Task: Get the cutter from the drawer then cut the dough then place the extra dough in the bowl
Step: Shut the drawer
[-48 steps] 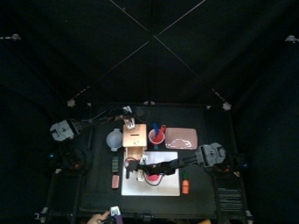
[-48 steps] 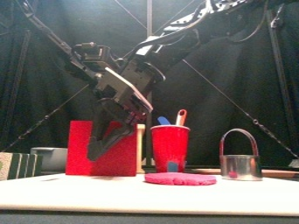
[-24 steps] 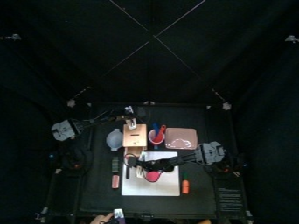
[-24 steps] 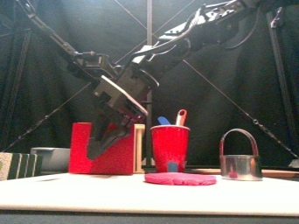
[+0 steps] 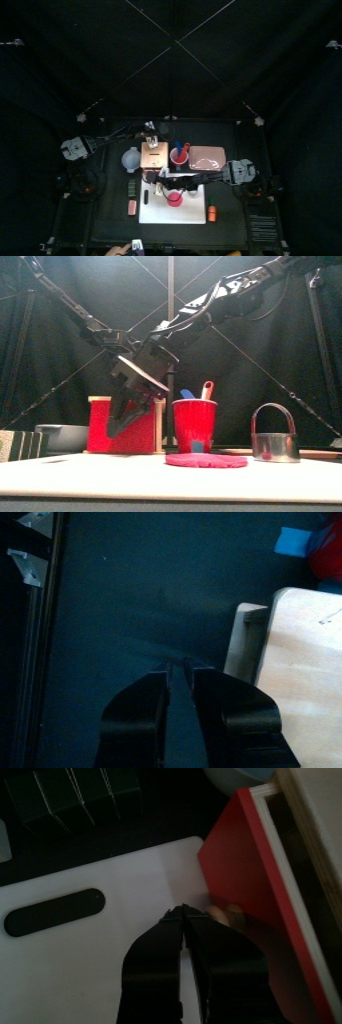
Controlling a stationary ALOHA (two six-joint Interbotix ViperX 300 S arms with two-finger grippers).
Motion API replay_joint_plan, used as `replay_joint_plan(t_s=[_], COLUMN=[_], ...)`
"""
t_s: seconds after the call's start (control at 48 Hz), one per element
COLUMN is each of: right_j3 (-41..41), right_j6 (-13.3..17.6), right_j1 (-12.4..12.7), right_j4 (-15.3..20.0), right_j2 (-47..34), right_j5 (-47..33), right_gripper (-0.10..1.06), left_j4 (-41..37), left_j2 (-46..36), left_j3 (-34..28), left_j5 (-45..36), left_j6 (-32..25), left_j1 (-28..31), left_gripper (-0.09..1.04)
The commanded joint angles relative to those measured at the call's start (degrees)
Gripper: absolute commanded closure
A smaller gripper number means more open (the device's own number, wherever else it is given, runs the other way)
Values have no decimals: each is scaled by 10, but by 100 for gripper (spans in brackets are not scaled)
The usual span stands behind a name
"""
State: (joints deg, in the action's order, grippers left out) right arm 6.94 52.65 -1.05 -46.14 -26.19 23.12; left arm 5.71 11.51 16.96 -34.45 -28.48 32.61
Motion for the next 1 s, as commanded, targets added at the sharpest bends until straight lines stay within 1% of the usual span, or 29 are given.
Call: replay_joint_plan(t_s=[0.021, 0.167, 0.354, 0.542, 0.646, 0.896, 1.0], right_j3=[-12, -14, -29, -59, -65, -68, -68], right_j6=[0, 1, -1, -3, -2, 0, 0], right_j1=[25, 33, 36, 32, 32, 28, 16], right_j4=[-8, -12, -19, -28, -45, -45, -44], right_j2=[11, 11, 12, 15, 12, 16, 25], right_j5=[-2, -4, -4, -4, -1, -1, -1], right_gripper=[64, 64, 64, 64, 64, 64, 64], left_j4=[3, 3, 3, 3, 2, 3, 4], left_j2=[-5, -5, -2, 3, 4, 3, -4], left_j3=[-18, -18, -17, -17, -18, -18, -13], left_j5=[0, 12, 22, 22, 25, 53, 77], left_j6=[1, 1, 1, 1, 1, 10, 21], left_j1=[-11, -11, -12, -12, -15, -14, -12], left_gripper=[32, 32, 32, 32, 32, 32, 32])
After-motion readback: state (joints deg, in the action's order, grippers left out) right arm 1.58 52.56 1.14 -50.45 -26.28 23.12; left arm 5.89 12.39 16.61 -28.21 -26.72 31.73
